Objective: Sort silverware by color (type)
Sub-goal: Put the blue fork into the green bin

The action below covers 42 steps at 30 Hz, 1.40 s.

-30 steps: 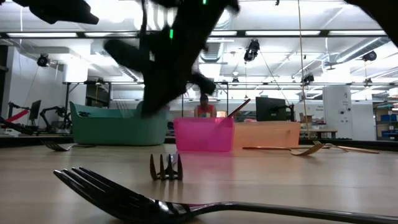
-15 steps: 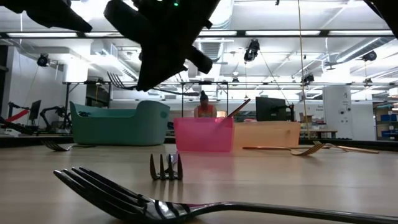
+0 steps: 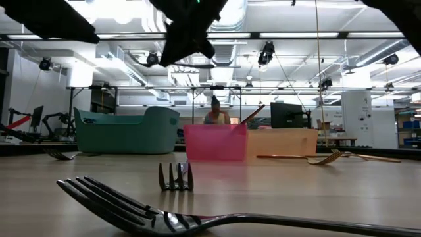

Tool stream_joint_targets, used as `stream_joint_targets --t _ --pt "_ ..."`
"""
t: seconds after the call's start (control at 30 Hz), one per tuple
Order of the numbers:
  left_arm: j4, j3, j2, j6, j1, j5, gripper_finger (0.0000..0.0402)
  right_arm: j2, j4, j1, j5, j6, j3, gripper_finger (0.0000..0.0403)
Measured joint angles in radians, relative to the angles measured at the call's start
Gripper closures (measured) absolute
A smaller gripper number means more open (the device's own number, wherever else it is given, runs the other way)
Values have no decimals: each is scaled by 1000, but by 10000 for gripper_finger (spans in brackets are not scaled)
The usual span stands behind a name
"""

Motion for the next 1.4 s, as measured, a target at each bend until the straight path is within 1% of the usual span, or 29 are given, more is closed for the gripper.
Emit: stream_joint_targets --t 0.13,0.2,0.27,0.4,0.53,0.63,0.83,0.9,1.07,1.23,1.4 --pt "-1 0 -12 40 5 -150 223 2 13 -97 0 -120 21 390" --pt "-4 10 -32 94 18 -237 223 2 36 -141 -4 -160 22 390" --pt "-2 31 -61 178 43 -276 223 2 37 -181 -24 -189 22 390" --pt "-3 75 -130 356 121 -278 223 3 54 -250 -103 -229 19 390" --pt "-5 97 -199 474 213 -277 223 4 110 -288 -110 -293 18 390" --pt "-6 99 -248 495 289 -249 223 5 174 -312 -153 -332 17 390" --pt "-3 98 -311 496 402 -249 223 49 383 -346 -212 -367 20 390" --pt "-2 98 -327 497 420 -267 223 71 444 -351 -215 -381 32 390" --pt "0 98 -356 500 428 -359 223 138 586 -350 -217 -380 58 390" --pt "0 97 -370 501 428 -362 223 196 711 -349 -216 -384 58 390" --pt "0 97 -377 518 433 -359 223 226 744 -348 -203 -439 58 390"
